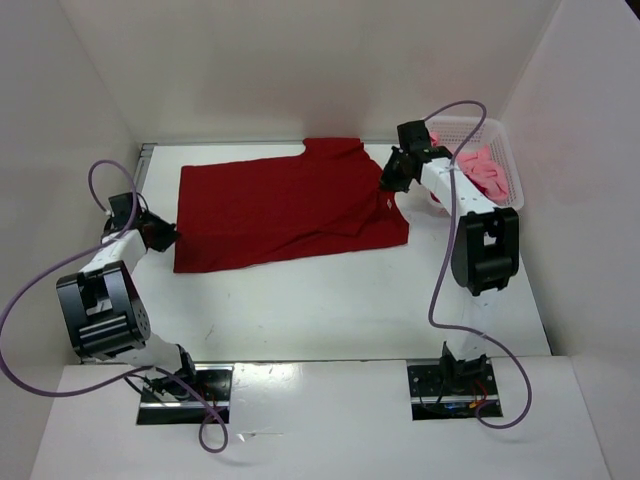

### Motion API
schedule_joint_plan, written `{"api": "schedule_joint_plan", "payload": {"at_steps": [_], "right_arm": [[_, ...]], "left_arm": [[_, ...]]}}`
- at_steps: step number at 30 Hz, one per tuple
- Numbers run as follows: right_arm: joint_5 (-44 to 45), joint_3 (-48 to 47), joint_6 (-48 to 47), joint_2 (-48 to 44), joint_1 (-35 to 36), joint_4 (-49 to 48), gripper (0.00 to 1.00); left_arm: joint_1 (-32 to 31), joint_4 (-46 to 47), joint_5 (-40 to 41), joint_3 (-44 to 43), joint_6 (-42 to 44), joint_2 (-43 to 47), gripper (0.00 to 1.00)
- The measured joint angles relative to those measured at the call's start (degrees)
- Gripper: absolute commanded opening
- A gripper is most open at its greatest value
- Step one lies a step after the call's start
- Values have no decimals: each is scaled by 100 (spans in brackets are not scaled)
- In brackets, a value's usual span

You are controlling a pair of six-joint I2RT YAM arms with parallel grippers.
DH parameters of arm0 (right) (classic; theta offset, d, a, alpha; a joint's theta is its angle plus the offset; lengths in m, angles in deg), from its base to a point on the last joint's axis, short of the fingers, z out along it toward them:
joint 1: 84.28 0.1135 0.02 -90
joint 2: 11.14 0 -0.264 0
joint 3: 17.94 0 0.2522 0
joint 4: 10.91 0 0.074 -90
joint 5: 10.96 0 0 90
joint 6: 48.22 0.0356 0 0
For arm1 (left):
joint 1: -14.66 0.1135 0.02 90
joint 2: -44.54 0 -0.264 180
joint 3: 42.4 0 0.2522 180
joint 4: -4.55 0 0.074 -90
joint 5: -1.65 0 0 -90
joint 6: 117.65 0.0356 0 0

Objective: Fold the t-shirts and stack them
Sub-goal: Fold the flattened tshirt in 1/3 of the way

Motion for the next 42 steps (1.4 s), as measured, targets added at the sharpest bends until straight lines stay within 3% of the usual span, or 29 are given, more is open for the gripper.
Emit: {"api": "schedule_joint_plan", "payload": {"at_steps": [4, 6, 7, 10, 12, 14, 16, 17, 19, 22, 23, 25, 27, 31, 37, 40, 42], "right_arm": [[48, -216, -4, 442, -2, -74, 5], [42, -341, -4, 625, -2, -116, 15], [42, -376, 11, 658, -2, -125, 27], [44, -398, 9, 643, -2, -155, 40], [46, -378, 9, 542, -2, -177, 44], [57, -138, 0, 286, -2, -278, 42], [87, 393, 0, -179, -2, -446, 26], [94, 796, 11, -507, 0, -551, 10], [144, 1580, 37, -1158, -2, -586, 2], [321, 2487, 131, -1851, -2, -667, 5], [398, 2761, 157, -2004, -2, -695, 18], [527, 3189, 234, -2118, -2, -682, 31], [636, 3536, 306, -2092, -2, -739, 38], [876, 3805, 518, -1871, -2, -901, 43], [1080, 3875, 859, -1403, -2, -1241, 47], [1167, 3866, 1012, -1257, -2, -1403, 42], [1211, 3864, 1088, -1228, -2, -1497, 30]], "left_arm": [[0, 175, 13, -120, 0, -313, 20], [0, 216, 13, -151, 4, -396, 33], [0, 223, 13, -166, 20, -415, 37], [0, 210, 68, -223, 33, -380, 48], [0, 151, 122, -223, 44, -195, 48], [0, 72, 179, -221, 50, 90, 48], [0, 50, 188, -87, 61, 522, 48], [0, 48, 181, 35, 63, 787, 47], [0, 28, 138, 369, 83, 1239, 47], [0, -76, 42, 756, 162, 1423, 47], [0, -107, 15, 883, 168, 1408, 49], [0, -240, -57, 1130, 175, 1355, 52], [0, -310, -133, 1270, 157, 1248, 52], [0, -190, -328, 1338, 127, 839, 48], [0, -155, -328, 1338, 9, 485, 32], [0, -63, -275, 1322, -4, 328, 23], [0, -7, -302, 1281, -42, 151, 13]]}}
